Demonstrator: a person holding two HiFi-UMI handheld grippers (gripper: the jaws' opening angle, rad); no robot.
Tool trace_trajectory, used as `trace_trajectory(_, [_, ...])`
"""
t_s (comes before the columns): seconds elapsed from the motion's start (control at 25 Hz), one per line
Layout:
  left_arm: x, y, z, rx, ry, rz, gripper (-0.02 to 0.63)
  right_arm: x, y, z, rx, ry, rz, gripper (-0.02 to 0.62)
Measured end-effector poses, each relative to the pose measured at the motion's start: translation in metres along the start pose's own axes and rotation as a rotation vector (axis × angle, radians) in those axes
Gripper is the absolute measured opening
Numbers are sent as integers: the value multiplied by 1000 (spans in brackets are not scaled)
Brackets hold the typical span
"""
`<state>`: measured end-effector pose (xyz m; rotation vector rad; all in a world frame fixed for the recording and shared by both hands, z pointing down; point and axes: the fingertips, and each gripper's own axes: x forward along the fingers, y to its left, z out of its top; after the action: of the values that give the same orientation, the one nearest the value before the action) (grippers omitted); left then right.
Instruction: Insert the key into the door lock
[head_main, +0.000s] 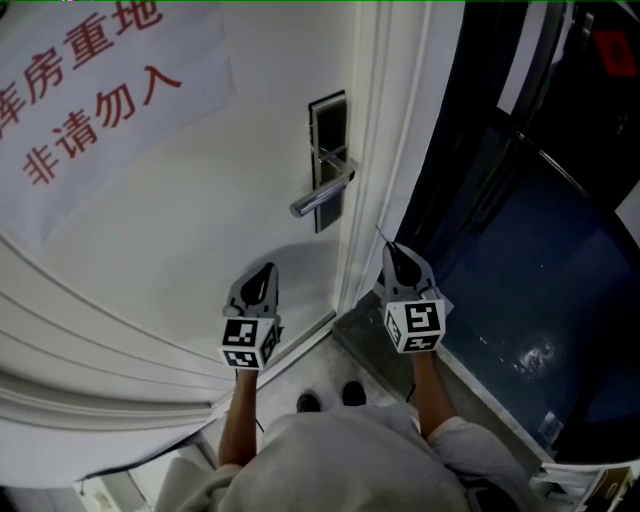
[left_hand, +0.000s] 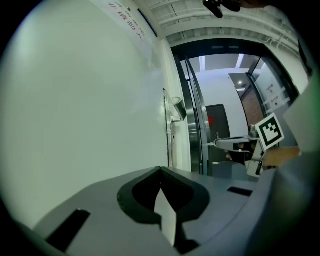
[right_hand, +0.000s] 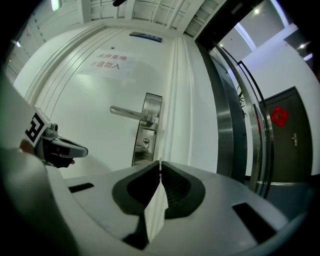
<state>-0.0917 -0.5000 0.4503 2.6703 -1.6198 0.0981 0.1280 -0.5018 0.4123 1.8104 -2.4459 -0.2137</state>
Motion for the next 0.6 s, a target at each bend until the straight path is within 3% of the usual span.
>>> trace_trajectory(0.6, [-19,25,4,-3,-1,203,17,46,22,23,-34,-76,209,29])
